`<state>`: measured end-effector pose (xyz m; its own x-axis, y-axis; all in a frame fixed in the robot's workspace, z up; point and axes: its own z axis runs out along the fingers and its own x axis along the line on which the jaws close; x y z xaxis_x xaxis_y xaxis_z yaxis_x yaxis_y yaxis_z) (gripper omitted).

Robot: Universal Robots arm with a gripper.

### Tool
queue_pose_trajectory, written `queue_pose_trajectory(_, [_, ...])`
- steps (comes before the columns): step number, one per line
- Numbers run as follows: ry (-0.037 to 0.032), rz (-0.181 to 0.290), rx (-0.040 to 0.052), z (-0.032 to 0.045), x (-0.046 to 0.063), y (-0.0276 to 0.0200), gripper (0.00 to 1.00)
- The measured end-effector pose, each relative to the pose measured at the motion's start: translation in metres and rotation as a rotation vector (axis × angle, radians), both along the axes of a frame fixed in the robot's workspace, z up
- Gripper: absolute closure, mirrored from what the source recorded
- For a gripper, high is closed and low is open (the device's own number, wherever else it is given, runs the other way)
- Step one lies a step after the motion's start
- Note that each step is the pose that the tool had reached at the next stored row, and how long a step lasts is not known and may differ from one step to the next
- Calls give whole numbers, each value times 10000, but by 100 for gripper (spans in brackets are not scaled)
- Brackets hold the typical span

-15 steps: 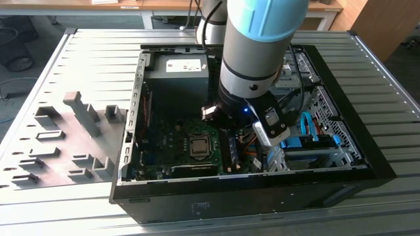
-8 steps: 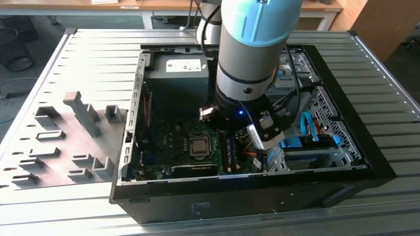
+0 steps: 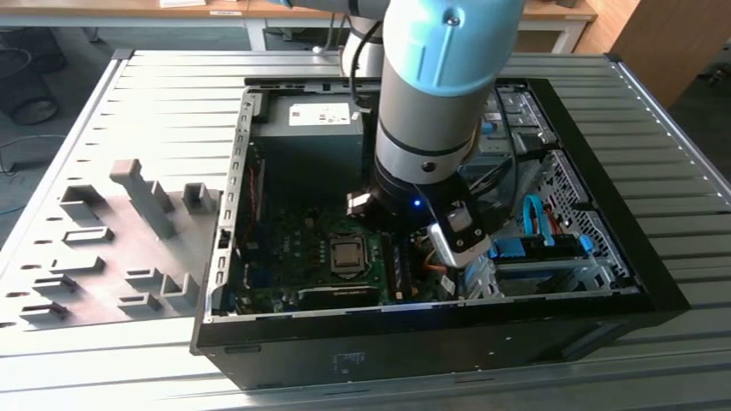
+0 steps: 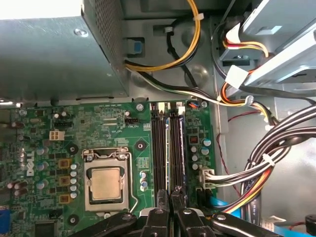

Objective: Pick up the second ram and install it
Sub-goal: 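Insert the second ram into the second slot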

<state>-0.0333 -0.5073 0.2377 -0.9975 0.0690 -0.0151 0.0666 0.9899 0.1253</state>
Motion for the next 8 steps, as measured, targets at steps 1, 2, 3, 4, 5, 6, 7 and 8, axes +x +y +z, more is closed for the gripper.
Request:
queue_pose_trajectory(1, [0, 1, 1, -19, 0, 0, 86])
queue_pose_trajectory(2, [0, 1, 1, -38, -2, 0, 86])
queue_pose_trajectory(3, [0, -1, 1, -53, -8, 0, 86])
queue_pose_trajectory(4, [0, -1, 0, -68, -12, 0, 86])
queue_pose_trajectory(5, [0, 2, 1, -84, -13, 0, 86])
queue_pose_trajectory(6, [0, 8, 0, -99, -13, 0, 86])
queue_pose_trajectory(7, [0, 14, -1, -110, -13, 0, 86])
queue_pose_trajectory(8, [-1, 22, 2, -123, -15, 0, 86])
